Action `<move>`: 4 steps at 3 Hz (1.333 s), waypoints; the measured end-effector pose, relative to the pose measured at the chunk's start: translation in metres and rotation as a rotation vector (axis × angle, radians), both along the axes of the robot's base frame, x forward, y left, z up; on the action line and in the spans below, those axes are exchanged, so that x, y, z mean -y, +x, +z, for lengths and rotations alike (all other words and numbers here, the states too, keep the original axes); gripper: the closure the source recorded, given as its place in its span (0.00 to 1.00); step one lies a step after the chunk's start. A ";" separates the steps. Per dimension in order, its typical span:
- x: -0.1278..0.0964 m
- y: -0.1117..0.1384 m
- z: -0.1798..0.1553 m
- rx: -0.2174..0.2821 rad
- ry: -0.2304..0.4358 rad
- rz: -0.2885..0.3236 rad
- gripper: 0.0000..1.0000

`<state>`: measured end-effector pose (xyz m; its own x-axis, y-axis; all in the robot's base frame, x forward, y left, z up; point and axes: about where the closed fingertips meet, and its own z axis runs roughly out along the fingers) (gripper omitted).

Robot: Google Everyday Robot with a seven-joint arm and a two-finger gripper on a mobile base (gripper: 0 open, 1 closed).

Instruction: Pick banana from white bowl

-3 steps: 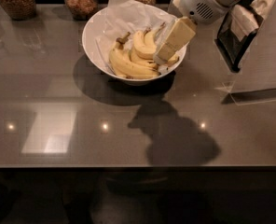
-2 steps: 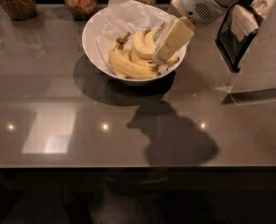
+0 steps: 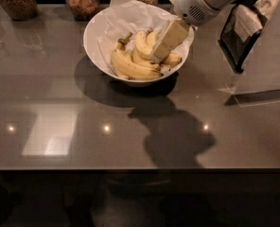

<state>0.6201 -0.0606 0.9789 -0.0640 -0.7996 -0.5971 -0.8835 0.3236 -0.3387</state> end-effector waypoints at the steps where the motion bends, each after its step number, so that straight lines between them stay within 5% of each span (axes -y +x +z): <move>1: -0.008 0.014 -0.010 -0.001 0.006 0.008 0.19; 3: -0.018 0.026 -0.032 -0.032 0.025 0.022 0.62; 4: -0.019 0.031 -0.041 -0.049 0.033 0.021 0.57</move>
Offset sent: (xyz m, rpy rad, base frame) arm 0.0316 0.0165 -0.0315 0.0280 0.0249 0.0180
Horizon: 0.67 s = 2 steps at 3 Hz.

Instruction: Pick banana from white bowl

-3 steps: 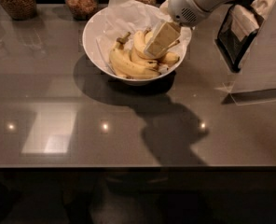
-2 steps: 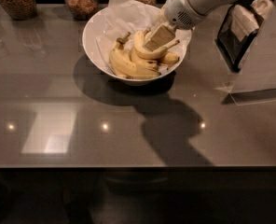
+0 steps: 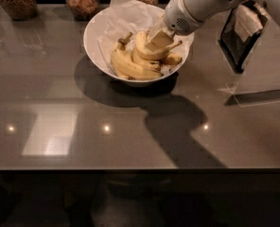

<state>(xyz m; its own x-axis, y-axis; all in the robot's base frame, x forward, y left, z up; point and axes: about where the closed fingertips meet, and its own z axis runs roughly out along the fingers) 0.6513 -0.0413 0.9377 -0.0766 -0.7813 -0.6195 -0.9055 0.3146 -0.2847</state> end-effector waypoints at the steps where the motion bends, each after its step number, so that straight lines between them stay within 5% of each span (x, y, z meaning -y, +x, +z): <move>1: -0.004 0.003 -0.006 -0.013 0.008 0.006 0.43; 2: -0.005 0.004 -0.007 -0.014 0.009 0.008 0.49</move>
Offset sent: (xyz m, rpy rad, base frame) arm 0.0086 0.0097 -0.0092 0.0181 0.0168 0.0159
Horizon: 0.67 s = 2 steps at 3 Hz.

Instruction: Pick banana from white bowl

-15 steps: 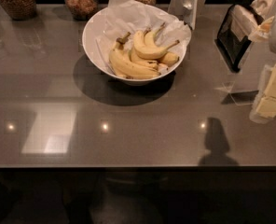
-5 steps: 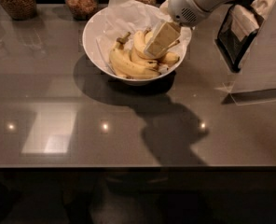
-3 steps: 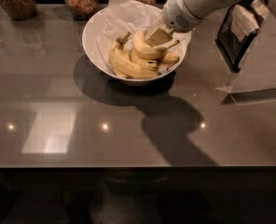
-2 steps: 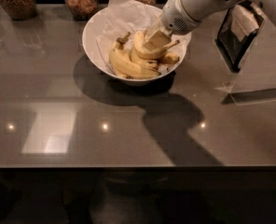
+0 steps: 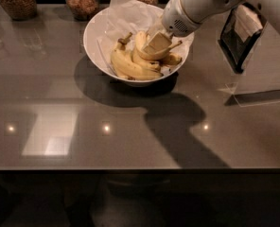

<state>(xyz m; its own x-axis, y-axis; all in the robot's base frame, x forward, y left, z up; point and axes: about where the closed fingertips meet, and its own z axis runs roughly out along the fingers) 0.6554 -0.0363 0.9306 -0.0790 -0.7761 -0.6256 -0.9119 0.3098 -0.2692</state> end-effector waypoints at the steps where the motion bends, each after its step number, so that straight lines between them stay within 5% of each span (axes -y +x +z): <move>1: -0.001 0.001 -0.002 -0.002 0.001 0.000 0.54; 2: -0.001 0.002 -0.006 -0.009 0.001 -0.003 0.53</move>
Offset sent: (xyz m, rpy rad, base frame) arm 0.0050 -0.0017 -0.0164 0.0012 0.0219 -0.0185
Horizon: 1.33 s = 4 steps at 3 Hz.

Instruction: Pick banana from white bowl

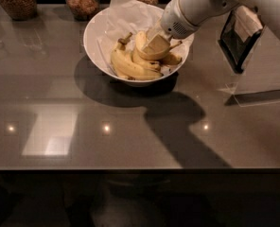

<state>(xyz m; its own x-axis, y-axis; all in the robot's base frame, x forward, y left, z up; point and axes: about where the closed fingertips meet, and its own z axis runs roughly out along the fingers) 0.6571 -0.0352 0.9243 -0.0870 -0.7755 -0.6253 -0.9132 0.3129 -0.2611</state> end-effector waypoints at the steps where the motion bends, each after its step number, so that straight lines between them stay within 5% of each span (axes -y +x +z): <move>1: -0.001 0.000 -0.004 -0.008 0.001 -0.001 0.52; 4: 0.005 0.004 -0.030 -0.046 -0.018 -0.030 0.56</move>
Offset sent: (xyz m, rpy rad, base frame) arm 0.0030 -0.0019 -0.0223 0.0070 0.0437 -0.0211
